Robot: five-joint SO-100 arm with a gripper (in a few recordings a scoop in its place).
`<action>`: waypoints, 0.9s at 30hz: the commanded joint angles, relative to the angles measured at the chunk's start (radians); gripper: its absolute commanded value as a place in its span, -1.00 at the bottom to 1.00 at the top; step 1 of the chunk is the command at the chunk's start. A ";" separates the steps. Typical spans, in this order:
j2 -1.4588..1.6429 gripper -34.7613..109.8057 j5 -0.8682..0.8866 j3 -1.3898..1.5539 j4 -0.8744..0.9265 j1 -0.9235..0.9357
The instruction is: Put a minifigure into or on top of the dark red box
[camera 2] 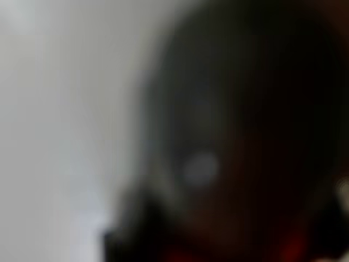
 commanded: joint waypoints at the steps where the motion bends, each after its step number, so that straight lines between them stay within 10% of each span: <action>1: -0.005 -0.52 0.005 -0.029 0.009 -0.008; 13: 0.204 -0.51 -0.150 -0.449 0.293 0.028; 27: -0.250 -0.51 -0.526 -0.922 0.156 0.275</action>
